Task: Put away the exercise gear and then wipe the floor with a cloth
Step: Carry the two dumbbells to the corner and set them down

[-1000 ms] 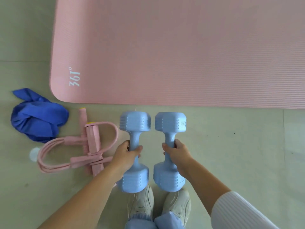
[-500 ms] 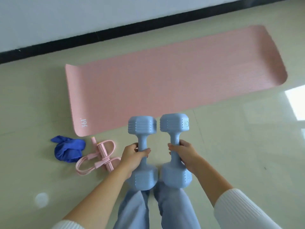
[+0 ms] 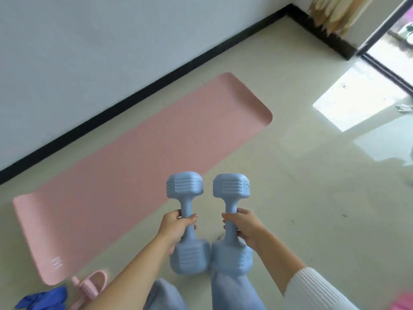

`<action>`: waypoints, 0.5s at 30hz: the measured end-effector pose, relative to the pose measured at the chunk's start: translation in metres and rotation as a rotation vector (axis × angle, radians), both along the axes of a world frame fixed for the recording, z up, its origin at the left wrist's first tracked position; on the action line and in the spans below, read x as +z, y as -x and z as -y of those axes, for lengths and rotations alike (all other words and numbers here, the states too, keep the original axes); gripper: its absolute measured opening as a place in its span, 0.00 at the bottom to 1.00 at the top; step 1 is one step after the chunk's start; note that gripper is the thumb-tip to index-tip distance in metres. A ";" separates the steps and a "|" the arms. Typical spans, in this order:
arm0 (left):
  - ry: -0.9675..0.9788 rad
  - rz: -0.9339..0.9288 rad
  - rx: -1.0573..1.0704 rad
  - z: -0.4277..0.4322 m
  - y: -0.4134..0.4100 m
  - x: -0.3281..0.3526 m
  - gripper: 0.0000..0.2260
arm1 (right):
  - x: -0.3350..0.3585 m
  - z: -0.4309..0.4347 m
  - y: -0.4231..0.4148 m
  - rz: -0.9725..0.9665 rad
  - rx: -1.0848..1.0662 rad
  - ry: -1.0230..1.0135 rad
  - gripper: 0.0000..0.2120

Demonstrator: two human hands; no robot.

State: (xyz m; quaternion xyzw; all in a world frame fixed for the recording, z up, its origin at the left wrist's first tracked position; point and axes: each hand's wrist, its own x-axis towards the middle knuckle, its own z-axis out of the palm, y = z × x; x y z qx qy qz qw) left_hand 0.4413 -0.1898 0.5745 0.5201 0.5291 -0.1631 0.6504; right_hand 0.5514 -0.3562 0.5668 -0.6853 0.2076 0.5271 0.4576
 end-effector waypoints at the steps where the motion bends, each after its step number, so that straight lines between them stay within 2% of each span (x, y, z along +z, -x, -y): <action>1: 0.002 0.016 -0.017 0.010 -0.029 0.005 0.10 | 0.006 0.014 -0.025 0.011 -0.018 -0.004 0.06; 8: 0.018 0.128 -0.184 0.063 -0.228 0.036 0.10 | 0.042 0.092 -0.206 0.115 -0.174 0.010 0.11; 15: 0.026 0.218 -0.334 0.088 -0.449 0.036 0.08 | 0.050 0.124 -0.404 0.195 -0.316 -0.022 0.12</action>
